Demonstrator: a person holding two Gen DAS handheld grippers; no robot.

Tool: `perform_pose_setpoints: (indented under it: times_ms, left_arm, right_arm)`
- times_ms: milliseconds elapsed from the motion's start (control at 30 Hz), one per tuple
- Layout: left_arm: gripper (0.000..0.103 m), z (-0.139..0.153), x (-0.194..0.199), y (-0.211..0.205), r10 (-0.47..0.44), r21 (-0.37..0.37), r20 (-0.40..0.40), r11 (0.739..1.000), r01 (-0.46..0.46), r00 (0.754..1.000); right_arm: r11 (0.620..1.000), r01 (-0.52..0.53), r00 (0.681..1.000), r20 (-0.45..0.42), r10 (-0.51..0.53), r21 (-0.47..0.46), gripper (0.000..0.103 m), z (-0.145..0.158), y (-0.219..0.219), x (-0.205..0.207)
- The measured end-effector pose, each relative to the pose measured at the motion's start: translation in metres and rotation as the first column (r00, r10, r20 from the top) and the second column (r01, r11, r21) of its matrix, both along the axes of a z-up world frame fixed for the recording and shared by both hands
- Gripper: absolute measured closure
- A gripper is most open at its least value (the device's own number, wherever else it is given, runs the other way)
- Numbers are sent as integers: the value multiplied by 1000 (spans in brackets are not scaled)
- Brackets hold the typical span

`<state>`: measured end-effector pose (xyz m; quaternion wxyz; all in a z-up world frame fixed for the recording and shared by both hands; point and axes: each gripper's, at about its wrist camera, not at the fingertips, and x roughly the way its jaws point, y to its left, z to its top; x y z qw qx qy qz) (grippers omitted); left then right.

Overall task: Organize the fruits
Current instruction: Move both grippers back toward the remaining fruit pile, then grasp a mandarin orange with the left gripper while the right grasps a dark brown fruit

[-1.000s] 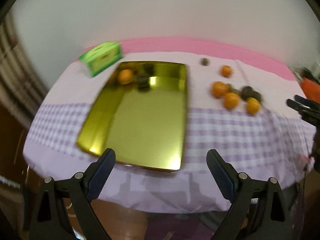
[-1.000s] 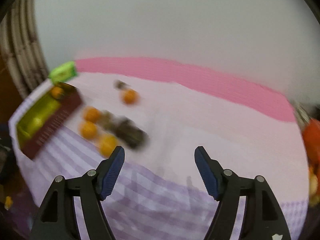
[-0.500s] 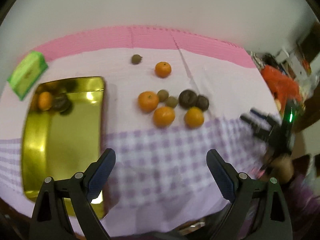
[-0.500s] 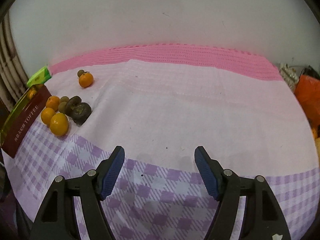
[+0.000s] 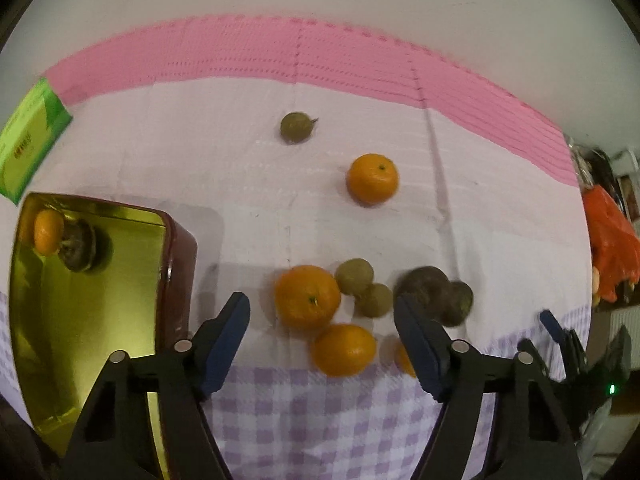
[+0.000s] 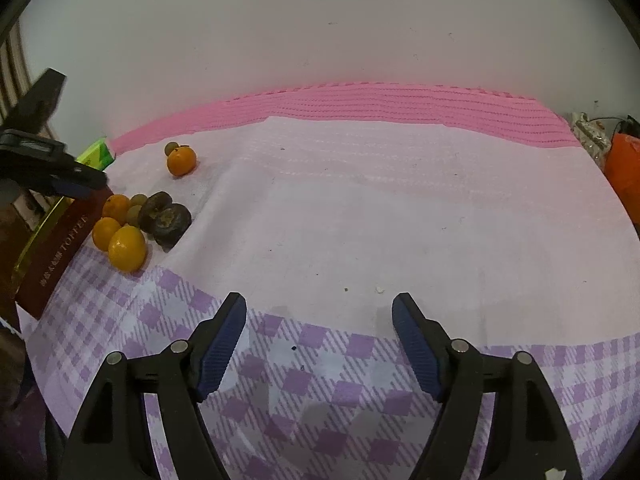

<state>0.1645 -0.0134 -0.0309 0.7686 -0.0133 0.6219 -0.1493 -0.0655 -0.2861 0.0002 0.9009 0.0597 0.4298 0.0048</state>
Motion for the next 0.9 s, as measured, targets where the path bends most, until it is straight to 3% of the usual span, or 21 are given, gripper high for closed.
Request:
perform_pose_setpoints:
  times_ms: [167, 233, 333, 367, 400, 467, 600, 767, 900]
  left_arm:
    - [33, -17, 8, 0, 25, 18, -20, 1000, -25, 999]
    - [40, -25, 9, 0, 30, 22, -31, 999, -29, 999]
    - [49, -31, 8, 6, 38, -63, -30, 997, -40, 999]
    - [59, -30, 6, 8, 44, -71, -18, 996, -45, 999]
    - [62, -28, 5, 8, 41, -56, 0, 998, -41, 999]
    - [62, -25, 2, 8, 33, -21, 20, 999, -32, 999]
    - [62, -1, -13, 22, 73, -70, 69, 995, -68, 995]
    - [62, 37, -42, 34, 63, -138, 127, 989, -45, 990]
    - [62, 60, -70, 46, 52, -165, 134, 986, -29, 990]
  right_arm:
    - [1000, -3, 1000, 4, 2, 18, 28, 0, -3, 0]
    - [1000, -1, 1000, 3, 1, 25, 27, 0, -4, 1]
    - [1000, 4, 1000, 2, -4, 29, 25, 0, -5, 1]
    - [1000, 5, 1000, 1, -5, 29, 25, 0, -6, 2]
    - [1000, 6, 1000, 1, -6, 30, 24, 0, -6, 2]
    - [1000, 8, 1000, 1, -8, 31, 23, -1, -7, 3]
    - [1000, 2, 1000, 2, -2, 29, 23, 0, -5, 3]
    - [986, -124, 992, 40, 120, 108, 23, 19, 14, 9]
    - [941, -334, 942, 57, 330, 60, 26, 36, 51, 31]
